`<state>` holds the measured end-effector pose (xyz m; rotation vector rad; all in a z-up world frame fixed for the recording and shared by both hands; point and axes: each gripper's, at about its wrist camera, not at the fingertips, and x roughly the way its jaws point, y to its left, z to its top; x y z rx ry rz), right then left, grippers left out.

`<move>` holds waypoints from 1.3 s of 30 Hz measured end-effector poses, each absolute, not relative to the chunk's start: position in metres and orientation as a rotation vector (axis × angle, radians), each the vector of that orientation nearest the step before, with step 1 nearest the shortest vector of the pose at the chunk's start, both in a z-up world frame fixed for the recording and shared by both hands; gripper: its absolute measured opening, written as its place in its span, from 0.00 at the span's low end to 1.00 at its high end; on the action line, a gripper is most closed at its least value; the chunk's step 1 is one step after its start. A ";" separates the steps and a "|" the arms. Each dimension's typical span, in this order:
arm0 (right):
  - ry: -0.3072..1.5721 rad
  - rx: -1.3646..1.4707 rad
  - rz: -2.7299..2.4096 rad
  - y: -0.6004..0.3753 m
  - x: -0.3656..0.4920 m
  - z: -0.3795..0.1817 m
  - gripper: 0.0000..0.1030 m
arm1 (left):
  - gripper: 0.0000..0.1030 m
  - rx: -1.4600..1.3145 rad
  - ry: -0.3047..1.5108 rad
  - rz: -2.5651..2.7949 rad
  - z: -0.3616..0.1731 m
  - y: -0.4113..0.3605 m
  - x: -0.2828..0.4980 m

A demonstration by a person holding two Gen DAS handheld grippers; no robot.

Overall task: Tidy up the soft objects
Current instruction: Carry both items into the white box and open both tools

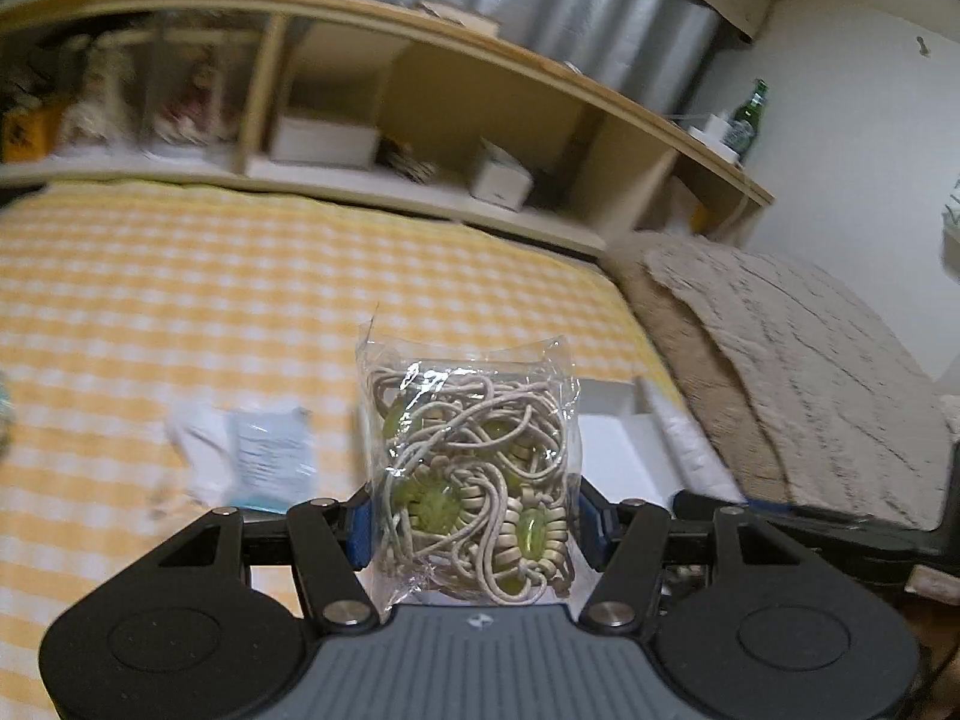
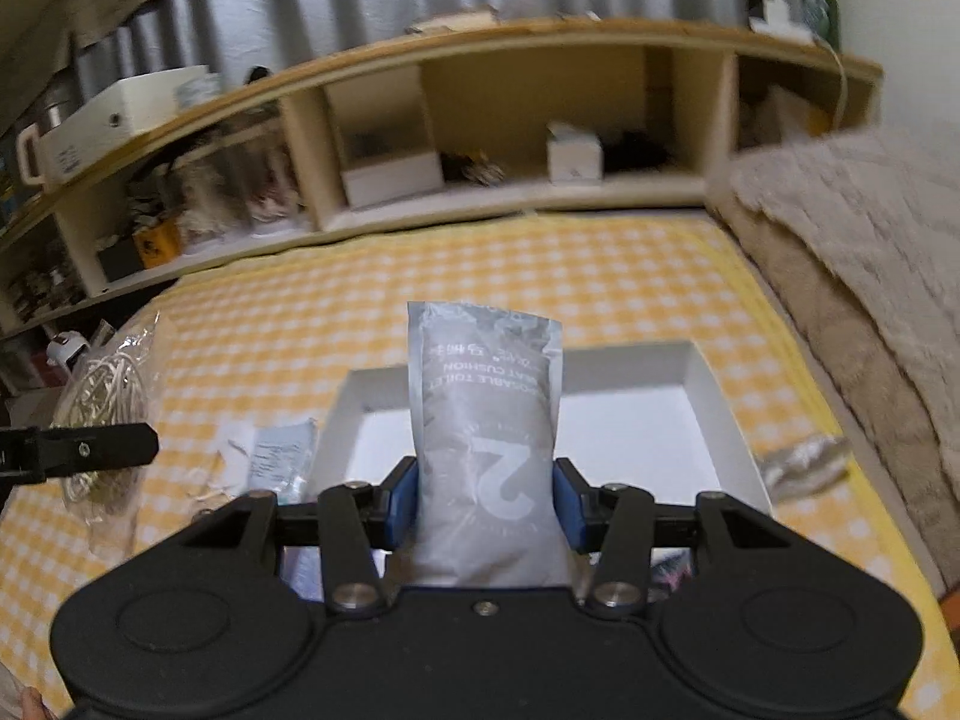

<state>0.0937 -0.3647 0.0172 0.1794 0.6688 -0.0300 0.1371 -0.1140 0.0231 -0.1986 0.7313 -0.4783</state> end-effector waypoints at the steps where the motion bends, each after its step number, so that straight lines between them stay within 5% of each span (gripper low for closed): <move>1: 0.688 0.198 -0.033 -0.371 0.095 0.013 0.47 | 0.60 -0.205 0.741 -0.492 0.020 -0.121 0.138; 18: 0.892 0.406 -0.088 -0.433 0.120 -0.053 0.47 | 0.60 -0.442 0.978 -0.650 -0.048 -0.213 0.166; 24: 0.905 0.455 -0.081 -0.446 0.120 -0.062 0.47 | 0.79 -0.533 1.046 -0.643 -0.074 -0.225 0.178; 39: 0.910 0.450 -0.061 -0.453 0.115 -0.053 0.60 | 0.65 -0.298 1.002 -0.633 -0.063 -0.227 0.175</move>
